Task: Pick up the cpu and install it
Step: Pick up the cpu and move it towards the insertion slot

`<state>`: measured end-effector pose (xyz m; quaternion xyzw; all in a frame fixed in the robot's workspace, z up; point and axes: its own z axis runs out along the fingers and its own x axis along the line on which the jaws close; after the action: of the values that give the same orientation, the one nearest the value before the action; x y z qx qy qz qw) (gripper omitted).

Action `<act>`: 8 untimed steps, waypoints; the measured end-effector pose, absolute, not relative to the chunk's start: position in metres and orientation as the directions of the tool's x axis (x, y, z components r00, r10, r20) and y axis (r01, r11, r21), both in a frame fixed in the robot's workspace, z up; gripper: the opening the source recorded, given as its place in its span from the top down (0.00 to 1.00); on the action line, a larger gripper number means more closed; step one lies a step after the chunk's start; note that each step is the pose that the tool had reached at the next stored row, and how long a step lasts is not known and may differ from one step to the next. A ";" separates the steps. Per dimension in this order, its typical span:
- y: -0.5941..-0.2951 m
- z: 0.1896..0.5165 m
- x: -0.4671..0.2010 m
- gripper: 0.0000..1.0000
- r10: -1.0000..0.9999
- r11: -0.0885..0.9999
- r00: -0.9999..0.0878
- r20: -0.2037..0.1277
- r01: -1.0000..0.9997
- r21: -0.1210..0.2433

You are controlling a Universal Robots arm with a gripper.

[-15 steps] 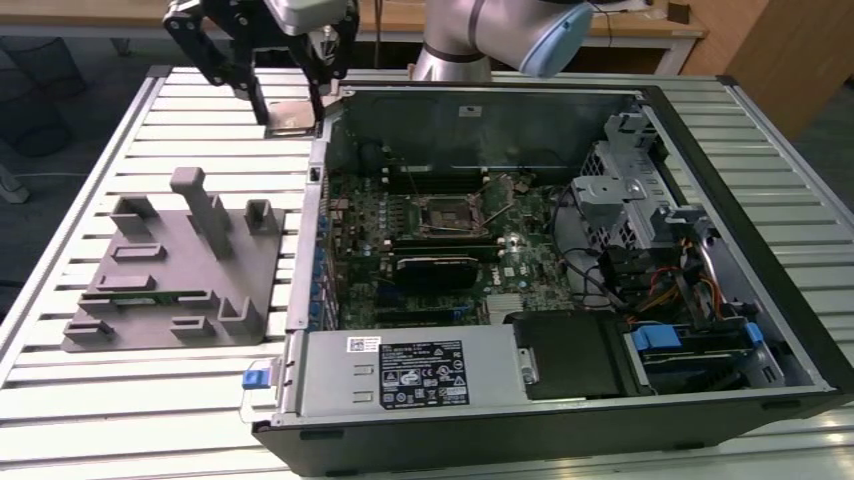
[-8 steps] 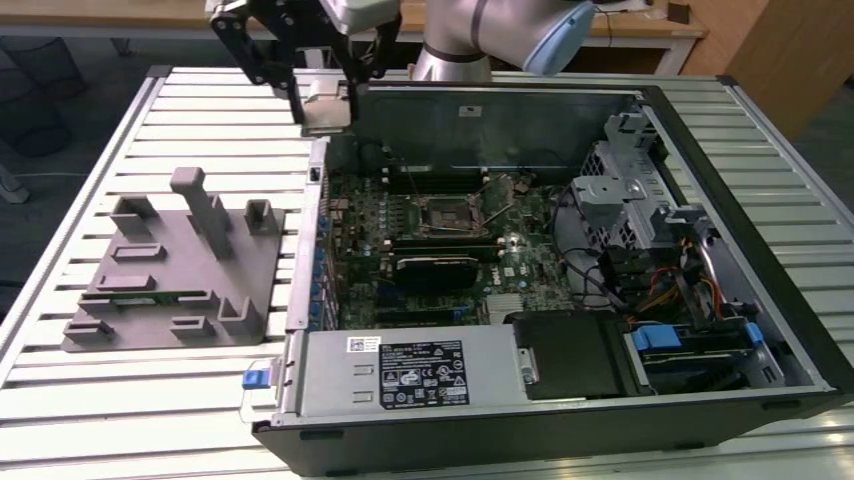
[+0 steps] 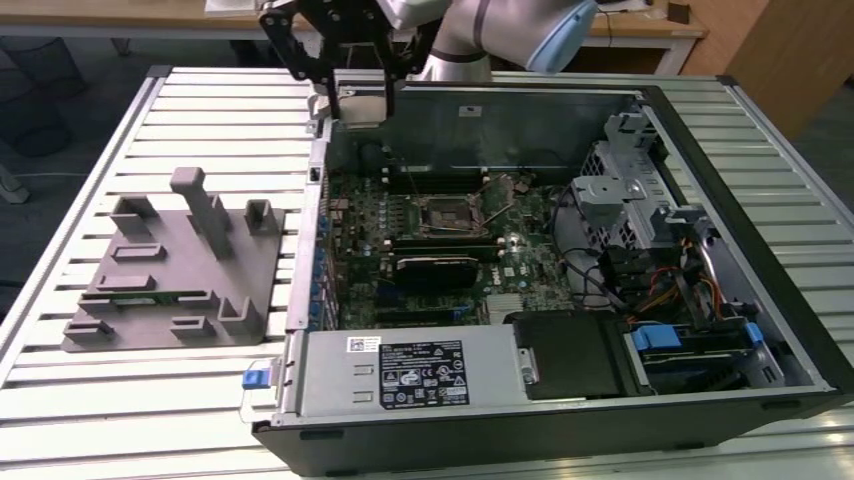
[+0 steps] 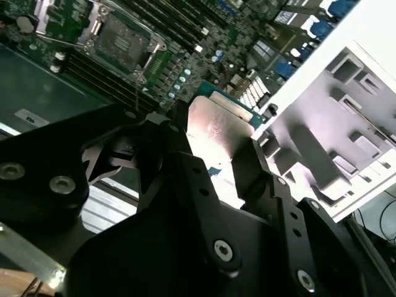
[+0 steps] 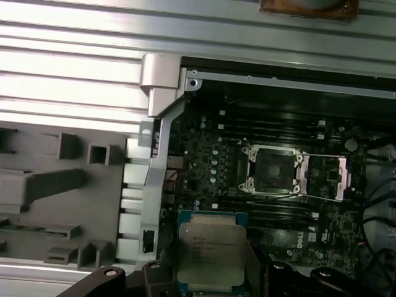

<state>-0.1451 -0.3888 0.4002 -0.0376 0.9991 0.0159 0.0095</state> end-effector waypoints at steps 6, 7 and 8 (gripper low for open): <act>-0.385 0.400 -0.119 0.47 -0.075 0.997 -0.997 -0.020 -0.075 0.031; -0.385 0.400 -0.114 0.47 -0.075 0.997 -0.997 -0.020 -0.076 0.031; -0.384 0.400 -0.110 0.47 -0.075 0.997 -0.997 -0.020 -0.076 0.032</act>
<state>-0.1098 -0.3843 0.4000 -0.0376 0.9991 0.0161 0.0094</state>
